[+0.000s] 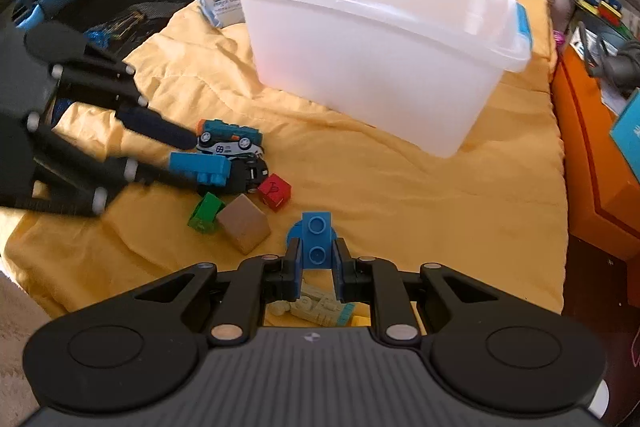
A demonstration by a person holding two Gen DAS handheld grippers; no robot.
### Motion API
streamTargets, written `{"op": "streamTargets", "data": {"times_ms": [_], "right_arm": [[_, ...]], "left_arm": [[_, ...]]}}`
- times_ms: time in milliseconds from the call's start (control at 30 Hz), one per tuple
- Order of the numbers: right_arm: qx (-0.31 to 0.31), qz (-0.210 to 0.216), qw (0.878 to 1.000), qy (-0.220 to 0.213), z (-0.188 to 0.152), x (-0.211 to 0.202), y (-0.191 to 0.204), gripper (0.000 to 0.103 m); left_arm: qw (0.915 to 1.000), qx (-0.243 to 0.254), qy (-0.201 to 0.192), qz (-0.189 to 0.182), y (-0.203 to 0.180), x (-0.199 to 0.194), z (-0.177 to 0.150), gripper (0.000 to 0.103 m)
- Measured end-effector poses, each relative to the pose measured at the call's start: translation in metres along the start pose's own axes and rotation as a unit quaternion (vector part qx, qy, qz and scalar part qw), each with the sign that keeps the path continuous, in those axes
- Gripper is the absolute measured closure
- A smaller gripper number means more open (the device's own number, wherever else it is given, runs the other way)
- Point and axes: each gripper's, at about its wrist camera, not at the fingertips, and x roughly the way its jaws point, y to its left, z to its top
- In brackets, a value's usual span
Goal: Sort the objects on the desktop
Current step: 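Carry both pieces over the white bin and open both grippers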
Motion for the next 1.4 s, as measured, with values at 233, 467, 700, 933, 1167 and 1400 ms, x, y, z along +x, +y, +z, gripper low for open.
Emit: {"op": "streamTargets", "data": {"times_ms": [233,467,700,933,1167,1400], "right_arm": [[-0.002,0.006,1.0,0.008,-0.002,0.004,0.001,0.086],[0.001,-0.001,1.0,-0.001,-0.002,-0.002,-0.002,0.086],[-0.015,-0.027,0.997,-0.073,0.038,-0.026,-0.02,0.086],[-0.015,-0.071,0.982,-0.174,0.11,-0.04,-0.044,0.086],[0.038,-0.059,0.988,-0.135,0.129,0.012,-0.075,0.082],[0.038,-0.058,0.988,-0.135,0.126,0.012,-0.073,0.069]], "left_arm": [[0.9996,0.015,0.023,0.01,-0.015,0.033,-0.016,0.064],[1.0,-0.002,0.007,-0.004,-0.007,0.031,-0.008,0.074],[0.993,0.018,-0.1,0.06,0.023,-0.037,0.055,0.074],[0.9743,0.0,-0.17,0.147,0.071,-0.038,0.119,0.074],[0.9769,-0.092,-0.108,0.16,0.113,0.019,0.126,0.071],[0.972,-0.107,-0.114,0.175,0.117,0.006,0.119,0.04]]}}
